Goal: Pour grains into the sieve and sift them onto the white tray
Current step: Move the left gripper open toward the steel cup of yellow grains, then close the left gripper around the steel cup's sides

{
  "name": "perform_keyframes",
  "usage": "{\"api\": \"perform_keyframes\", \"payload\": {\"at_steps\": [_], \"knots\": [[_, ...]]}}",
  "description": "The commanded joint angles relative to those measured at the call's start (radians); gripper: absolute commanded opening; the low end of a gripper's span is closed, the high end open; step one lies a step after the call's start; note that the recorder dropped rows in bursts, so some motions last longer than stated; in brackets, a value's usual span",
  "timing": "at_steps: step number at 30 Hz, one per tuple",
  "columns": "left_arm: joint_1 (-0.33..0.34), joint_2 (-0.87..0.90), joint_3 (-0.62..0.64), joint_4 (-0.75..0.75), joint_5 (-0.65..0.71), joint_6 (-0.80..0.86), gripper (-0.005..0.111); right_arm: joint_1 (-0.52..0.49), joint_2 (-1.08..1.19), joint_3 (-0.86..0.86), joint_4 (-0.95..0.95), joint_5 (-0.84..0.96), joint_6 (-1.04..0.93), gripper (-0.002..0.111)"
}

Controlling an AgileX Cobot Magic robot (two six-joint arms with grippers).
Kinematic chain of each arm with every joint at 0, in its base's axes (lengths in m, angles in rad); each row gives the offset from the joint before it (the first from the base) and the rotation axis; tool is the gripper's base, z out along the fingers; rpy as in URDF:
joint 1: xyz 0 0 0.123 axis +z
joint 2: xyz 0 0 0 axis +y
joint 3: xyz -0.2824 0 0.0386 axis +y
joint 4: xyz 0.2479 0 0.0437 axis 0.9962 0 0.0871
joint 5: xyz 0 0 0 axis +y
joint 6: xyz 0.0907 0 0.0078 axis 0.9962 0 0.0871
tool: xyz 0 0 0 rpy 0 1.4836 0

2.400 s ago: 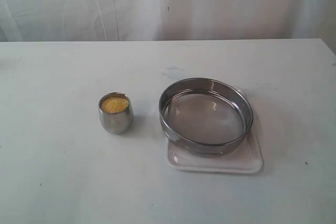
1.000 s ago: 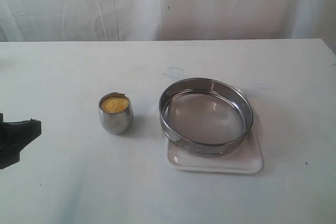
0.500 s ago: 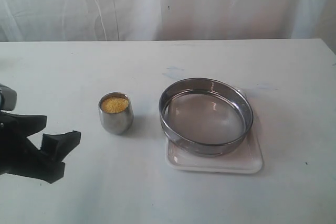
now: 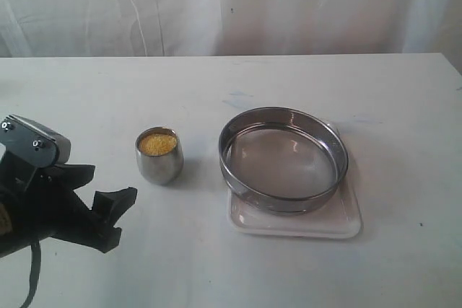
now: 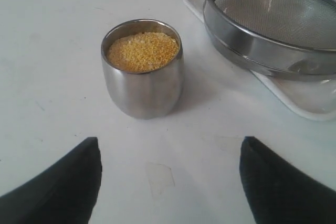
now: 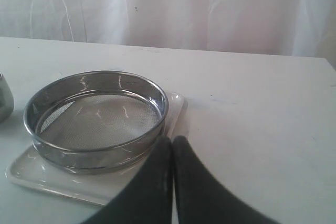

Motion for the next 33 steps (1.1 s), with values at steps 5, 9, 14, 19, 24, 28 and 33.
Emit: {"api": "perform_keyframes", "payload": {"at_steps": [5,9,14,19,24,28,33], "knots": [[-0.005,0.142,-0.037,-0.014,-0.105,0.006,0.091,0.004,-0.006,0.005,0.002,-0.013,0.000,0.000],[-0.005,0.225,-0.095,-0.014,-0.117,0.006,0.096,0.004,-0.006,0.005,0.002,-0.013,0.000,0.000],[-0.005,0.312,-0.164,-0.055,-0.121,0.006,0.096,0.004,-0.006,0.005,0.002,-0.013,0.000,0.000],[-0.005,0.377,-0.212,-0.055,-0.130,0.006,0.096,0.004,-0.006,0.005,0.002,-0.013,0.000,0.000],[-0.005,0.429,-0.235,-0.057,-0.190,0.006,0.096,0.004,-0.006,0.005,0.002,-0.013,0.000,0.000],[-0.005,0.444,-0.235,-0.071,-0.236,0.006,0.096,0.004,-0.006,0.005,0.002,-0.013,0.000,0.000],[-0.005,0.473,-0.235,-0.086,-0.279,0.014,0.096,0.004,-0.006,0.005,0.002,-0.013,0.000,0.000]]}}
